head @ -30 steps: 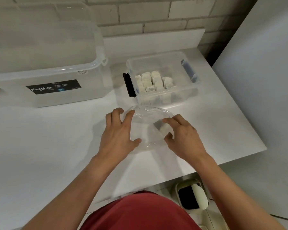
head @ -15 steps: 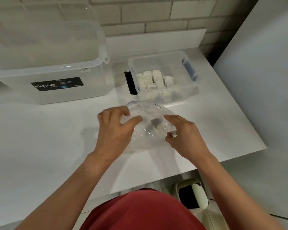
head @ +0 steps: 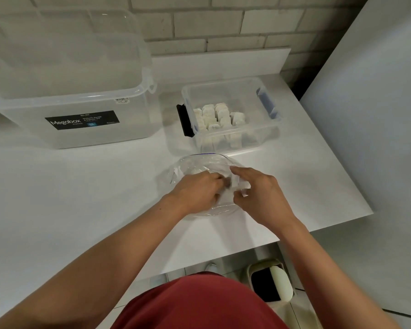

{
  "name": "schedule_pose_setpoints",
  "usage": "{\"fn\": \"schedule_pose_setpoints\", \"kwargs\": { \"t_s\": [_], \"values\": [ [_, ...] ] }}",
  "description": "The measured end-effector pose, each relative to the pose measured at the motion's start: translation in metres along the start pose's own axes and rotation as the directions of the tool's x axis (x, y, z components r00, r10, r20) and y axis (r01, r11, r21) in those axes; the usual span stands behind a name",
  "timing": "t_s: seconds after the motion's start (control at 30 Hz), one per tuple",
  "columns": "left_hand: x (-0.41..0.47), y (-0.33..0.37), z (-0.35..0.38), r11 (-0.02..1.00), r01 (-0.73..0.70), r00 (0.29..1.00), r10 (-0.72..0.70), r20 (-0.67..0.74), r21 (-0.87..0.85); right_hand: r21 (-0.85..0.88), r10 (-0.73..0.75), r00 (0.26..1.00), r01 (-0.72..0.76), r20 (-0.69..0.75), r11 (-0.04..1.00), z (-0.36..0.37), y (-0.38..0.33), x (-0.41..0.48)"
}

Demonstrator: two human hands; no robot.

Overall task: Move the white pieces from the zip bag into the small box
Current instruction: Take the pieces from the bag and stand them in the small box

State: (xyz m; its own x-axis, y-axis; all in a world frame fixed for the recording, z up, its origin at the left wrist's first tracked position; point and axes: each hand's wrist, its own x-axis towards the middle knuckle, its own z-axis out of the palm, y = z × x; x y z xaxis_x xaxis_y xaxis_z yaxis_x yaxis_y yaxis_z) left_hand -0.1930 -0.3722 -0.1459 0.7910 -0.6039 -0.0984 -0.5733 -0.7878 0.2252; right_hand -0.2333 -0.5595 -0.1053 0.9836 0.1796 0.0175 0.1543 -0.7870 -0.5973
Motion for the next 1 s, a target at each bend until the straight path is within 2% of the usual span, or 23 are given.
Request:
{"fn": "schedule_pose_setpoints", "kwargs": {
  "t_s": [0.23, 0.33, 0.47, 0.67, 0.87, 1.0],
  "values": [
    [0.014, 0.013, -0.001, 0.994, 0.007, 1.000, -0.005, -0.023, 0.105, 0.014, 0.011, 1.000, -0.010, -0.006, 1.000, -0.005, 0.002, -0.002],
    [0.014, 0.010, -0.002, 0.996, -0.003, 1.000, 0.003, 0.004, 0.089, -0.019, -0.012, 1.000, 0.011, -0.021, 1.000, -0.007, 0.003, -0.002],
    [0.011, 0.014, -0.001, 0.988, -0.046, 0.999, 0.043, 0.023, 0.151, -0.034, -0.020, 0.999, 0.019, -0.027, 0.999, -0.005, 0.001, -0.002],
    [0.015, 0.018, 0.001, 0.981, -0.116, 0.993, 0.111, 0.039, 0.154, -0.041, -0.052, 0.997, 0.050, -0.065, 0.998, -0.008, 0.005, 0.000],
    [0.012, 0.015, -0.017, 0.995, 0.043, 0.999, -0.044, -0.012, -0.090, -0.087, -0.072, 0.993, 0.064, -0.092, 0.994, -0.011, 0.011, -0.001],
    [-0.009, 0.013, -0.031, 0.995, 0.061, 0.997, -0.065, -0.050, -0.082, -0.148, -0.083, 0.993, 0.070, -0.084, 0.986, -0.009, 0.014, -0.001]
  ]
}}
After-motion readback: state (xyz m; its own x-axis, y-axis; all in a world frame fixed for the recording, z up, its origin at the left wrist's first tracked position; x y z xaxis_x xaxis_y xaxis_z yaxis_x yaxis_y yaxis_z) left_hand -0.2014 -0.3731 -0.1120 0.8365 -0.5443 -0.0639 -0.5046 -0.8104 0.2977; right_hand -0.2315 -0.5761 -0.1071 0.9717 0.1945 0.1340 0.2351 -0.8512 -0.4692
